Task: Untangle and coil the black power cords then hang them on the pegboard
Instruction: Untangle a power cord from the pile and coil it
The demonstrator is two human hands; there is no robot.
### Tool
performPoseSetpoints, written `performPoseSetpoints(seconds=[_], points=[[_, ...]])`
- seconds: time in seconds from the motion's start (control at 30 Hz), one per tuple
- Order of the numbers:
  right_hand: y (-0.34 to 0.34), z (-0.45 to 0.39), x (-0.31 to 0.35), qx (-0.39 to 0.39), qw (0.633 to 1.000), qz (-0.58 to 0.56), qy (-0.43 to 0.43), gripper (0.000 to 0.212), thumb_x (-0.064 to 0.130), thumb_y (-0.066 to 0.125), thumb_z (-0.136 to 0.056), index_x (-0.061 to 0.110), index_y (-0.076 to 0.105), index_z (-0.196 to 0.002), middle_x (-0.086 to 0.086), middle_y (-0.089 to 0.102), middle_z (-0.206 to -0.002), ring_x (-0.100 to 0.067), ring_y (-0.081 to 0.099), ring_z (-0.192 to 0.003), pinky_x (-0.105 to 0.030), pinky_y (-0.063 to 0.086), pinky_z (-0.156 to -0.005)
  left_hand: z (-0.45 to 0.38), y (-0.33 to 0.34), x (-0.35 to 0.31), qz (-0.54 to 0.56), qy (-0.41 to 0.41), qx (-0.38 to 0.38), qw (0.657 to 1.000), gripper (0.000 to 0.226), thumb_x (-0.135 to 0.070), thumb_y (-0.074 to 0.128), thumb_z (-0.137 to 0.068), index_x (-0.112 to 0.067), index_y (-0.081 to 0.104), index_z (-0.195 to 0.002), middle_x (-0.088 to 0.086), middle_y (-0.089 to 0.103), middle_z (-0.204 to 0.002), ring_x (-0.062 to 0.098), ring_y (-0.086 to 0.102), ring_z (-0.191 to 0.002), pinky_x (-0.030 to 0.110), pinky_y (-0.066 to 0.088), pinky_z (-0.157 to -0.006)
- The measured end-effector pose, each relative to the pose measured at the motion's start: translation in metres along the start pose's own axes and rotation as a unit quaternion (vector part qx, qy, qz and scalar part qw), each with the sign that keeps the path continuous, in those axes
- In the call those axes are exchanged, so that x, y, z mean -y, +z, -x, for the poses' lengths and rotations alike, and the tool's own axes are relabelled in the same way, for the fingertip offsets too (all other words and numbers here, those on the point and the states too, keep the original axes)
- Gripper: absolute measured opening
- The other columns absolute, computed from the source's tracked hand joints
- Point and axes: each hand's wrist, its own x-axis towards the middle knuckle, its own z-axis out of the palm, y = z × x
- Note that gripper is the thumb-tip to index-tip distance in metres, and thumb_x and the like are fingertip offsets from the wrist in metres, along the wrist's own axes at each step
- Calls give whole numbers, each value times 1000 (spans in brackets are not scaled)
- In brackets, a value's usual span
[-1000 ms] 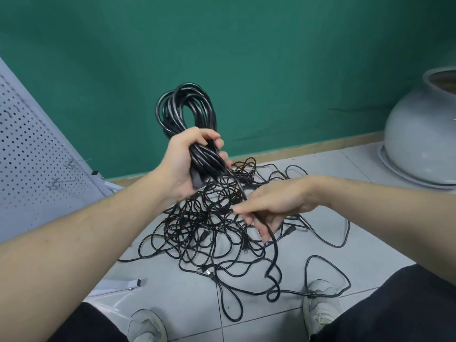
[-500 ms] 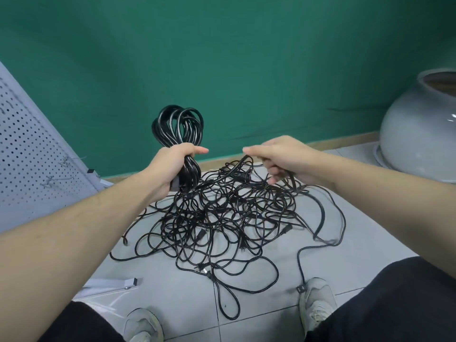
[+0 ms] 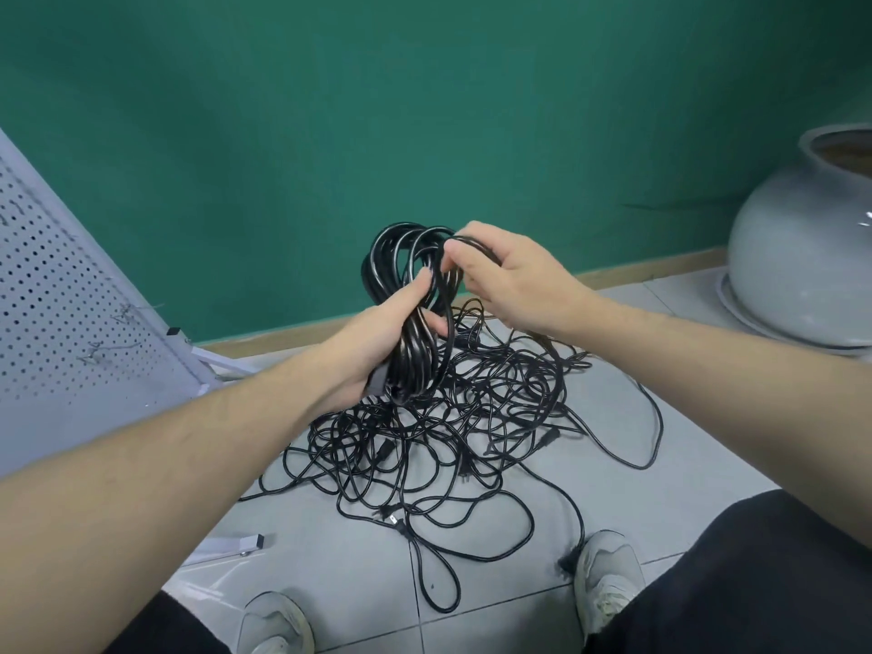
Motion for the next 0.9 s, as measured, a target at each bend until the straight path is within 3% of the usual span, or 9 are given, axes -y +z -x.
performPoseSetpoints(seconds=[0.17,0.23,0.33,0.43,0.6,0.7,0.77,0.83,0.9], points=[[-3,1,2,-7,1000,7,-11,21,22,47,-107,11,59,-94,19,41,-47,-5,40,-43,-13,36,-47,4,8,-2,-37,28,20,999,77,-92,45,-56,-18,66,-64,3,63,-63,16,56,-47,23,44,-48],[-3,0,2,-13,1000,-3,-14,19,21,50,-106,18,59,-90,20,44,-48,-3,42,-45,-12,36,-49,6,10,-4,-63,37,17,997,77,-90,56,-51,-16,69,-65,4,69,-65,18,61,-51,27,50,-60],[-2,1,-1,-26,998,13,-47,15,17,62,-100,25,63,-88,25,58,-62,4,53,-60,-11,39,-64,8,10,-3,-154,63,14,986,40,-56,84,-69,-19,71,-58,0,68,-60,17,59,-50,26,45,-57],[0,0,-4,-59,997,-18,-47,10,18,79,-88,15,70,-83,14,64,-71,-1,53,-66,-20,46,-68,5,9,4,-192,62,9,980,28,-22,72,-88,-18,59,-64,-7,57,-52,13,54,-45,18,40,-44],[4,-2,1,-125,990,40,-46,16,34,83,-82,32,71,-93,13,54,-92,4,51,-84,-13,38,-80,7,8,7,-98,46,5,994,14,-27,65,-69,-16,71,-73,8,60,-74,20,54,-59,26,46,-58],[8,-3,0,-137,987,-12,86,55,54,82,-77,34,57,-121,12,53,-115,3,51,-104,-14,39,-89,11,7,5,-64,47,36,996,17,-28,61,-66,-19,76,-64,12,68,-84,20,57,-65,38,51,-71],[10,-2,1,-60,963,-135,226,71,70,79,-69,22,62,-118,5,64,-104,-12,62,-91,-30,47,-83,11,5,6,-52,43,45,997,19,-26,61,-66,-19,79,-69,15,72,-92,22,61,-74,47,50,-82],[13,0,3,17,922,-248,296,60,62,79,-75,12,70,-107,-7,72,-88,-23,66,-72,-36,50,-69,10,5,8,-36,39,64,997,23,-24,61,-67,-17,80,-78,16,76,-102,28,64,-90,51,48,-89],[15,0,8,3,904,-300,306,41,50,79,-80,11,70,-92,-9,74,-83,-24,66,-66,-34,51,-62,9,2,8,3,40,75,996,29,-20,60,-68,-11,76,-91,14,77,-102,23,70,-96,45,56,-87]])
